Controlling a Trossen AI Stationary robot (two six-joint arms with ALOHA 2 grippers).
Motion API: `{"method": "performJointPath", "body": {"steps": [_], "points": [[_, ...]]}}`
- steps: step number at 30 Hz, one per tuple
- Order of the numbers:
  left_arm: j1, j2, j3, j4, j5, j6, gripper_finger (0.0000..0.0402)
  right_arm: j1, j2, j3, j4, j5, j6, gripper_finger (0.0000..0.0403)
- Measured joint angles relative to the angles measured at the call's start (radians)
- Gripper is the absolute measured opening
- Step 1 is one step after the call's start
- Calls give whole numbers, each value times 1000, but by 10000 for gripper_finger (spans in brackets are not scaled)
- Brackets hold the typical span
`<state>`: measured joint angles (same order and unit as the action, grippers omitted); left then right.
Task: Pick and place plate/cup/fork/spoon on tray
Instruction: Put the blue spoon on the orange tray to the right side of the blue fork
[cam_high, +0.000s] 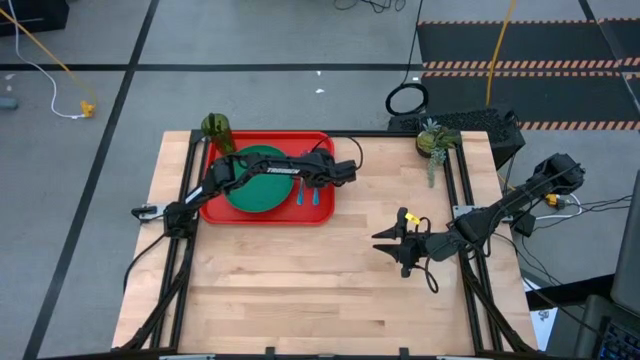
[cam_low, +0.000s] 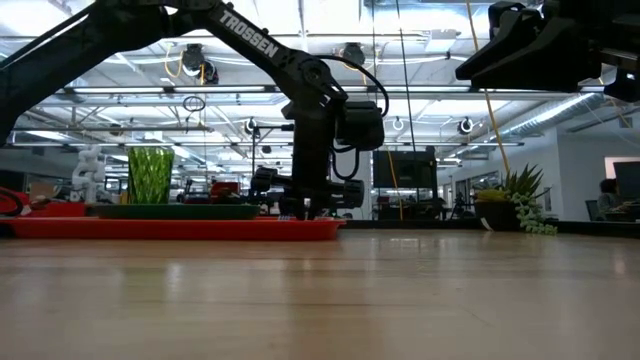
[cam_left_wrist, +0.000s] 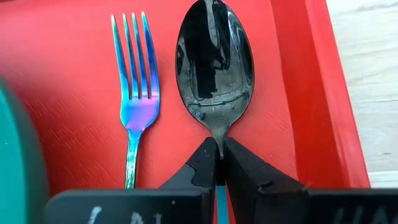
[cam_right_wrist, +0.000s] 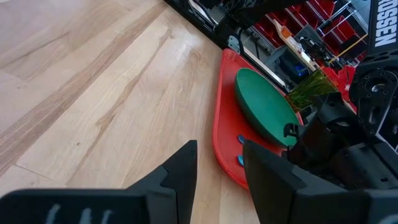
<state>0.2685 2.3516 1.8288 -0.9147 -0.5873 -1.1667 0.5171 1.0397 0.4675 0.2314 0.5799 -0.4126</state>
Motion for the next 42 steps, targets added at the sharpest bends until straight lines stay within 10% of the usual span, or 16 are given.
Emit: {"method": "performJointPath", "body": {"steps": [14, 27, 42], "points": [[1, 0, 0, 3, -8, -20, 33, 0, 0, 0, 0, 0, 0, 123], [-2, -25, 0, -10, -17, 16, 146, 0, 0, 0, 1, 0, 0, 123], [-138, -137, 6, -7, 63, 108, 149, 0, 0, 0, 3, 0, 0, 123]]}}
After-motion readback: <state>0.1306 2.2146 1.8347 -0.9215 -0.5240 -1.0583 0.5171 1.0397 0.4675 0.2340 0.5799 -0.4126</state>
